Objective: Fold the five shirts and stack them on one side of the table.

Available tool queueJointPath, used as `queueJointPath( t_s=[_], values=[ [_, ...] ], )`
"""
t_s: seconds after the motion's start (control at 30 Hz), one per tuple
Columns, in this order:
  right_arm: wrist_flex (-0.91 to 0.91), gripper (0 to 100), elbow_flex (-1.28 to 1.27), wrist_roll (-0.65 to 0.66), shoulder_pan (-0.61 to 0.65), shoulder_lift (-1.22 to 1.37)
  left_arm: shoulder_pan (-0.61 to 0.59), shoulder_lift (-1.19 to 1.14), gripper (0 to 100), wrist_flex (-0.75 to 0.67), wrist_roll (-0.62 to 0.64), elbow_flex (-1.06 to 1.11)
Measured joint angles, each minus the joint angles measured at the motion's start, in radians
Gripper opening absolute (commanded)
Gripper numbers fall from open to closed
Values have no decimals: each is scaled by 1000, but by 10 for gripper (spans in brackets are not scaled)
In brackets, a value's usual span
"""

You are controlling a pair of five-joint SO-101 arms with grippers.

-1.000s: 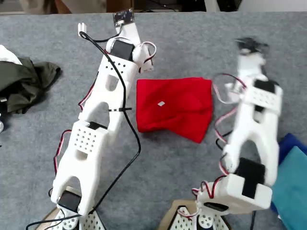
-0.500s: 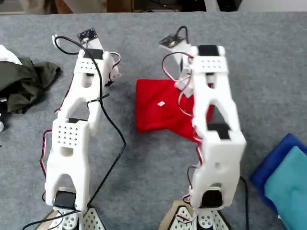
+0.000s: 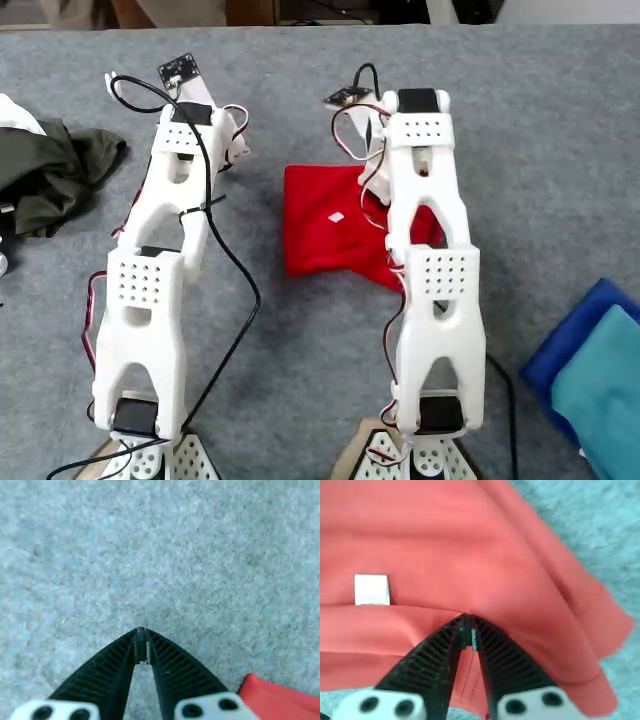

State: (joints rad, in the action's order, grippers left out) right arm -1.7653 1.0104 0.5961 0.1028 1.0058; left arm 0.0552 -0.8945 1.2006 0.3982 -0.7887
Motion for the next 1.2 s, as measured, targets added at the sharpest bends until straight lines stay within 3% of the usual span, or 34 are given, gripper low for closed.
queueJointPath(
  t_s=[0.37,0.87,1.03,1.2],
  values=[
    [0,5,-315,34,-12,-189,-6,0,18,0,0,0],
    [0,5,-721,198,-212,-488,-6,0,18,0,0,0],
    [2,5,-727,203,-195,-623,-6,0,18,0,0,0],
    [92,5,-704,143,-78,-632,-6,0,18,0,0,0]
  ],
)
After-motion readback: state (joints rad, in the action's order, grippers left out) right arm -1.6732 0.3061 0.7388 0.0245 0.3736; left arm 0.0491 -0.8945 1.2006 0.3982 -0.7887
